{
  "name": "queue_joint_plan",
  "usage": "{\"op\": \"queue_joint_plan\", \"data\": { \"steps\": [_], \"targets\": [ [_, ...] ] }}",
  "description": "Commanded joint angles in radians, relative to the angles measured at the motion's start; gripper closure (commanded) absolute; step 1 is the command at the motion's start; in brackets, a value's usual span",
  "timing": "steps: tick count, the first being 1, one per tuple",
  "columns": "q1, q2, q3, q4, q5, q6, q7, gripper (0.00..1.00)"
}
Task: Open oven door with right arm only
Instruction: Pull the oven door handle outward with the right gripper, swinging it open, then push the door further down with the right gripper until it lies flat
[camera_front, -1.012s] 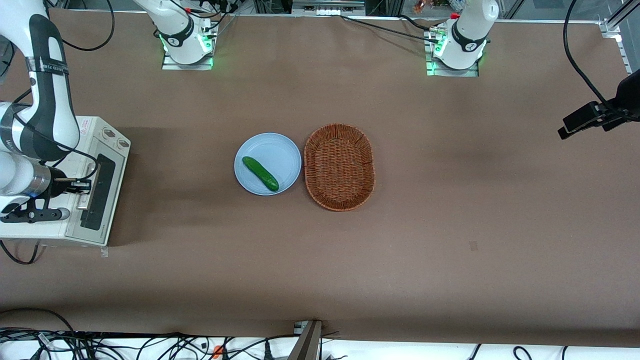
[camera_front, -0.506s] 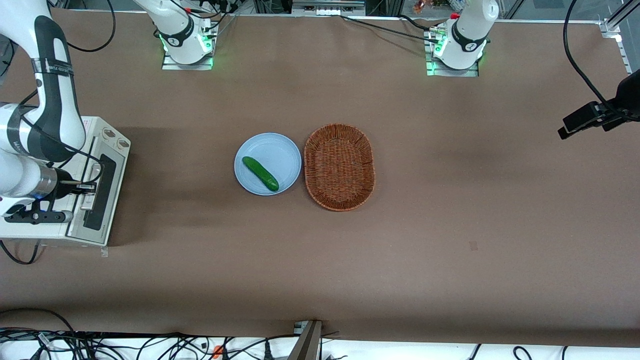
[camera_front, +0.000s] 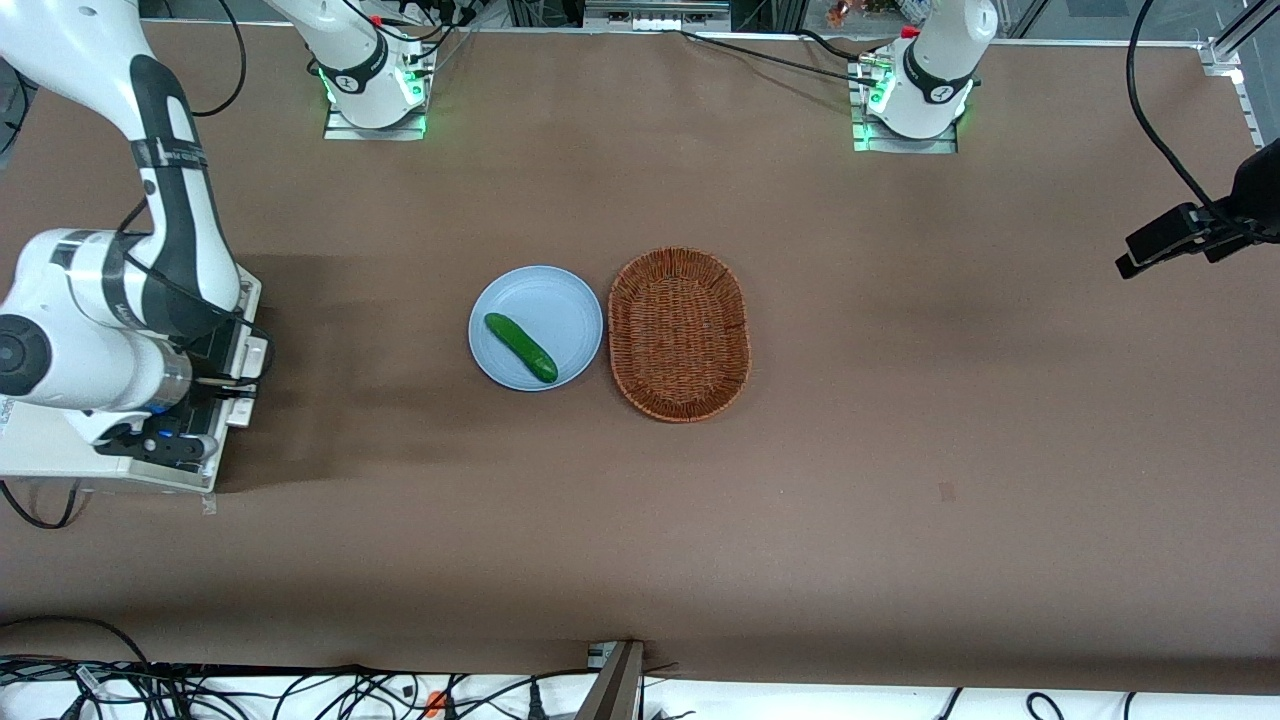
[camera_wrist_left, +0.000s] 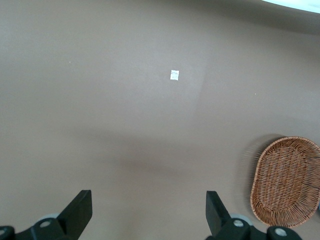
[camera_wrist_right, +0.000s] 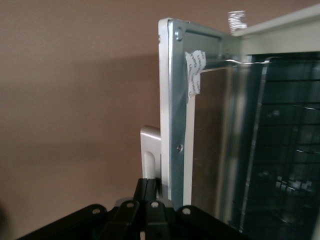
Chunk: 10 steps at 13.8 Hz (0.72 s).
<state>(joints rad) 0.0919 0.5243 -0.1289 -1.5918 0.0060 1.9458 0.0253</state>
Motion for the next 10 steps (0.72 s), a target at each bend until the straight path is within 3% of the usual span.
{"op": "queue_joint_plan", "data": {
  "steps": [1, 10],
  "targets": [
    [-0.006, 0.06, -0.014, 0.015, -0.003, 0.068, 0.015, 1.0],
    [0.02, 0.149, -0.014, 0.012, 0.064, 0.176, 0.038, 1.0]
  ]
}}
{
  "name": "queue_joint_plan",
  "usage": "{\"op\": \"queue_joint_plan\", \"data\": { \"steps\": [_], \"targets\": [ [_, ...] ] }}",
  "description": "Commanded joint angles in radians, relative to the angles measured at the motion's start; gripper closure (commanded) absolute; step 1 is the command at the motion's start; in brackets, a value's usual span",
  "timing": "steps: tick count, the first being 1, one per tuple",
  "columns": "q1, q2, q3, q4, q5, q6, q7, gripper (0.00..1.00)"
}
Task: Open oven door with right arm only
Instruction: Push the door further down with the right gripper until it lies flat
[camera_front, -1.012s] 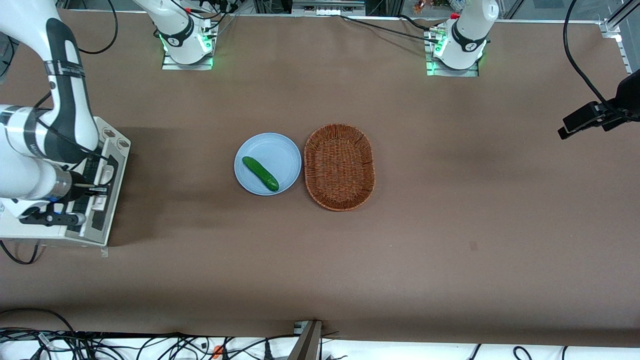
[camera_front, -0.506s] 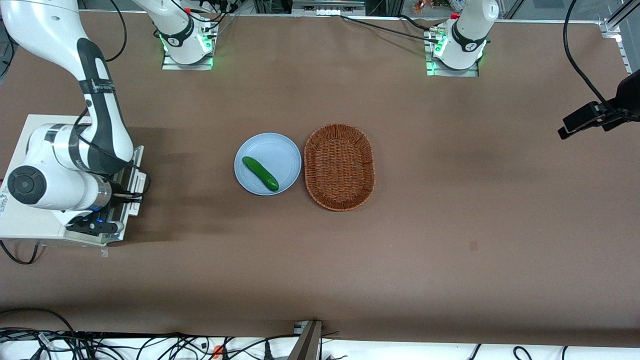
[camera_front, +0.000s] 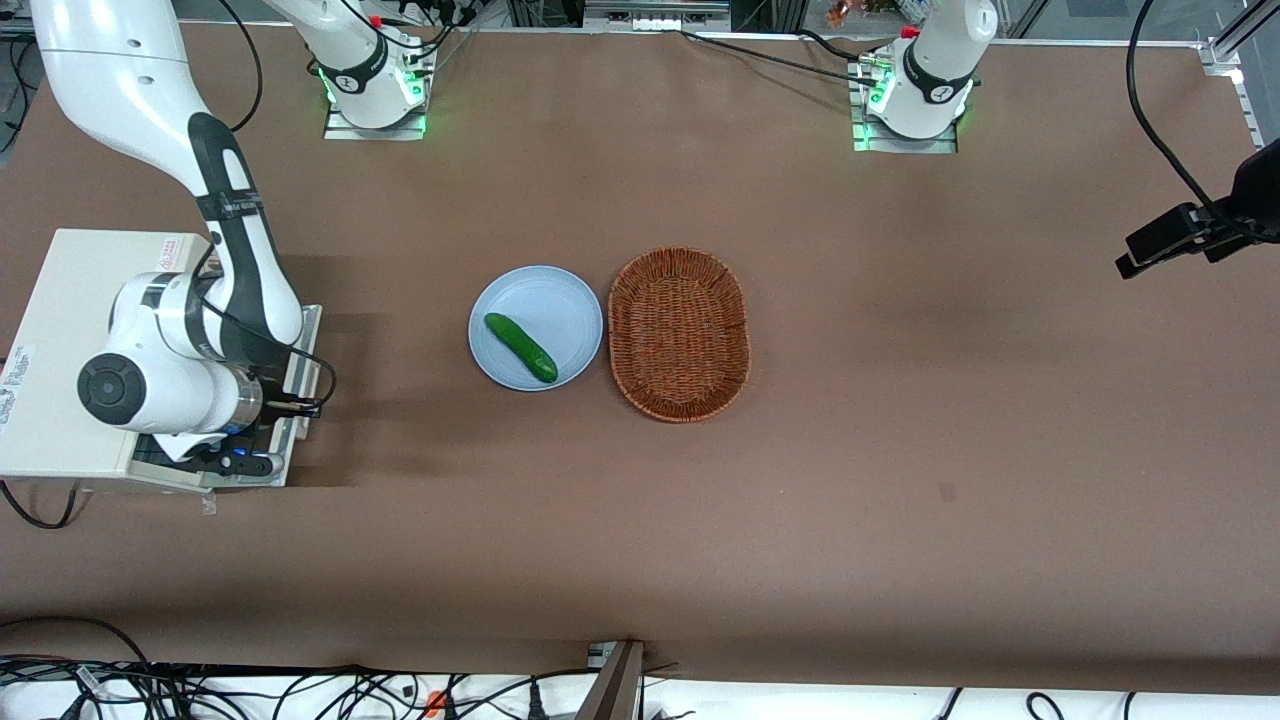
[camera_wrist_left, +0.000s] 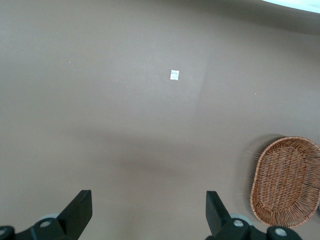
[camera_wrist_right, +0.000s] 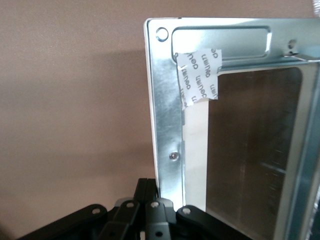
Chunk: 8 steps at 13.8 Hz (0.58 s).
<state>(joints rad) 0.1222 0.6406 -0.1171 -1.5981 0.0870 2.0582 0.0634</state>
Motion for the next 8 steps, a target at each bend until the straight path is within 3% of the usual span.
{"op": "queue_joint_plan", "data": {
  "steps": [1, 5, 6, 8],
  "targets": [
    [-0.01, 0.045, -0.026, 0.018, -0.006, 0.069, -0.001, 1.0],
    [-0.009, 0.068, -0.026, 0.018, 0.025, 0.096, 0.004, 1.0],
    [-0.01, 0.067, -0.026, 0.021, 0.04, 0.092, 0.01, 0.88],
    [-0.001, 0.057, -0.021, 0.064, 0.06, 0.074, 0.039, 0.0]
  ]
}}
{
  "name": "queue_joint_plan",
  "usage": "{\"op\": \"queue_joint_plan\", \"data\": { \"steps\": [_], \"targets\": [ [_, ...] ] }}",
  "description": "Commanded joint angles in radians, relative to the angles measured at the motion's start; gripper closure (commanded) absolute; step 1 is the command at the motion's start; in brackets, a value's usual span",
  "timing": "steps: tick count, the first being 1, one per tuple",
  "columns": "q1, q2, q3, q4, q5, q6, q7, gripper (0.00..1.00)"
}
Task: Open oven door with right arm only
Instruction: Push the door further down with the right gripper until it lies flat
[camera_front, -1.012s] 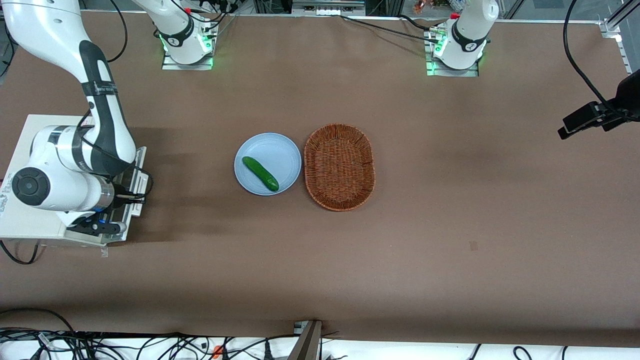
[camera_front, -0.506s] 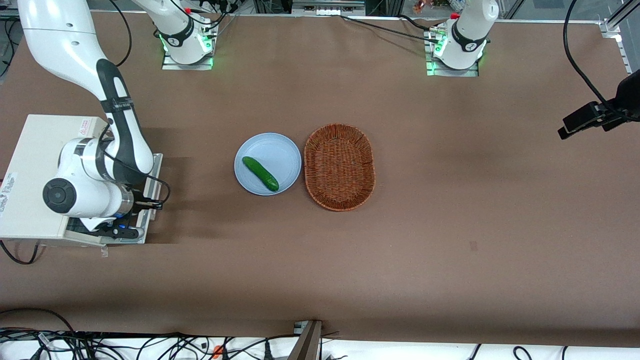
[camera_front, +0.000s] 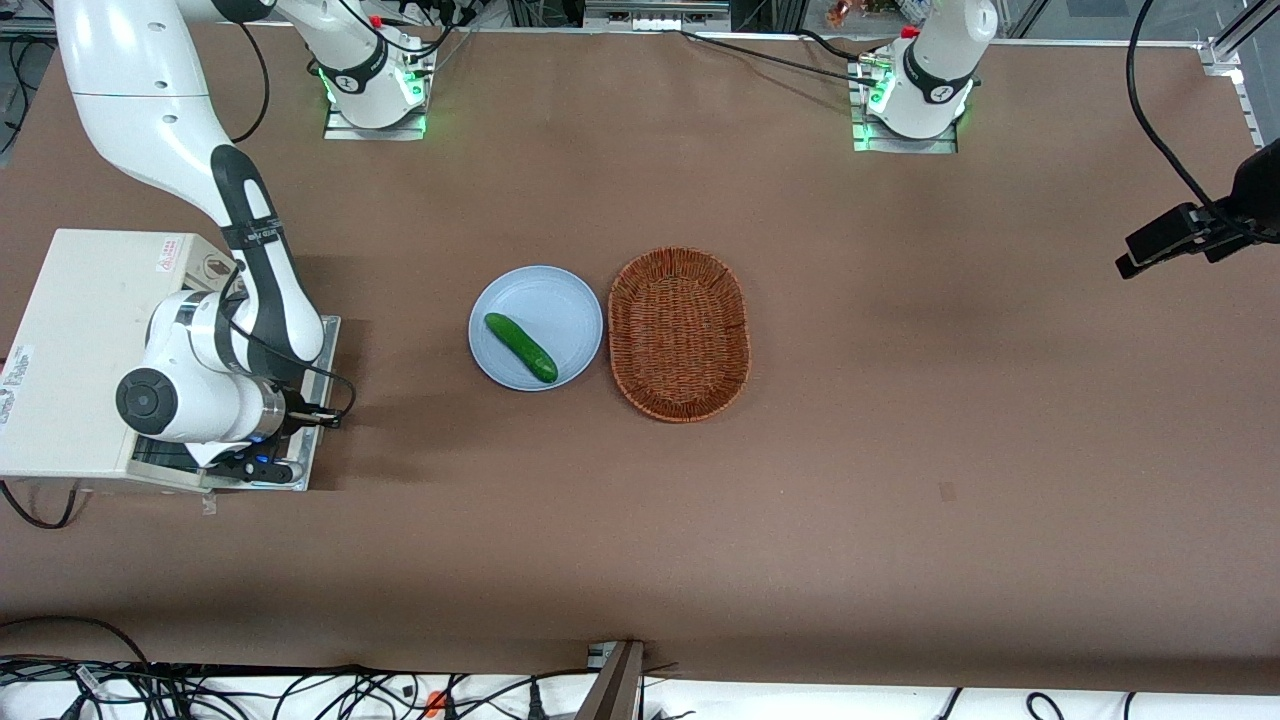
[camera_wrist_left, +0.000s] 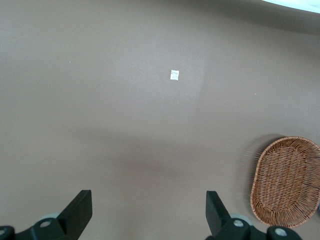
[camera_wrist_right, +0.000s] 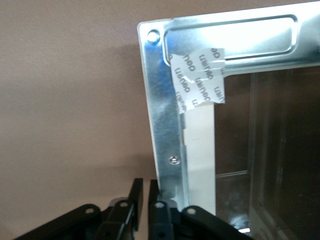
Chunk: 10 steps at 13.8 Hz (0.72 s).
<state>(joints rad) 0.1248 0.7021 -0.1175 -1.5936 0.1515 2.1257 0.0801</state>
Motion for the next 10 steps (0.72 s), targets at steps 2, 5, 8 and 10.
{"op": "queue_joint_plan", "data": {
  "steps": [2, 5, 8, 10],
  "targets": [
    [0.012, -0.019, -0.016, 0.102, -0.001, -0.035, 0.065, 0.0],
    [0.044, -0.043, -0.011, 0.159, -0.003, -0.102, 0.163, 0.0],
    [0.056, -0.047, -0.007, 0.165, -0.021, -0.107, 0.164, 0.0],
    [0.056, -0.104, -0.005, 0.181, -0.076, -0.147, 0.101, 0.0]
  ]
}}
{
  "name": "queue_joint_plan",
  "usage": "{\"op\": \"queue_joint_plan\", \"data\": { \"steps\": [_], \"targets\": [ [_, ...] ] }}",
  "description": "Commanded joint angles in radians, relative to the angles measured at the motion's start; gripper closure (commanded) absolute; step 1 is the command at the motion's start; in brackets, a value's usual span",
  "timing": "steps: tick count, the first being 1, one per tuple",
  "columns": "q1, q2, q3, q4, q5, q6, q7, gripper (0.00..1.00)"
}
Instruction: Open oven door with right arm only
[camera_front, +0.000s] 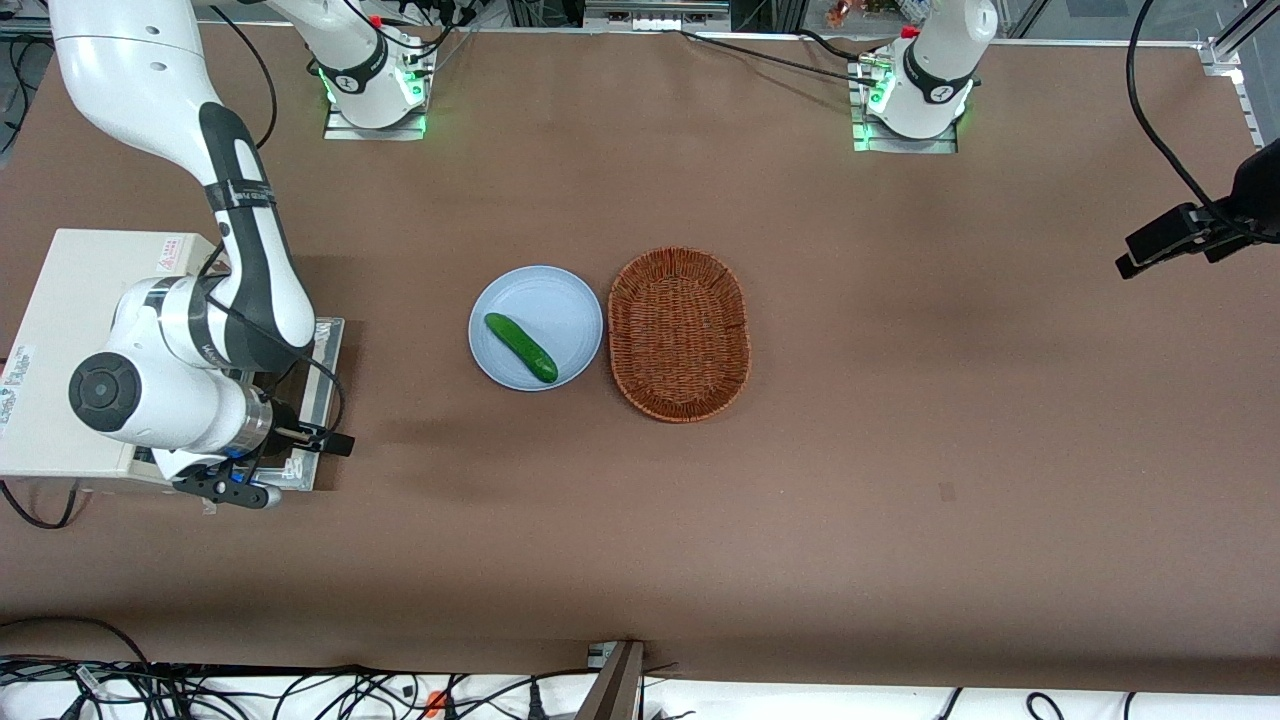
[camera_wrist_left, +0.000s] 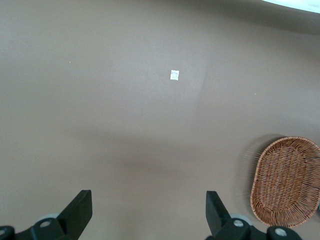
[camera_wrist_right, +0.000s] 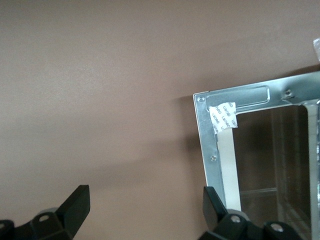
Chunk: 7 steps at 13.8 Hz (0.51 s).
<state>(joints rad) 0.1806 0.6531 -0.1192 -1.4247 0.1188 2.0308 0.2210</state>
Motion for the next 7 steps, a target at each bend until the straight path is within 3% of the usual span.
{"op": "queue_joint_plan", "data": {
  "steps": [1, 7],
  "targets": [
    [0.002, -0.096, -0.004, 0.012, -0.047, -0.078, -0.054, 0.0],
    [0.005, -0.372, -0.003, -0.003, -0.041, -0.292, -0.161, 0.0]
  ]
}}
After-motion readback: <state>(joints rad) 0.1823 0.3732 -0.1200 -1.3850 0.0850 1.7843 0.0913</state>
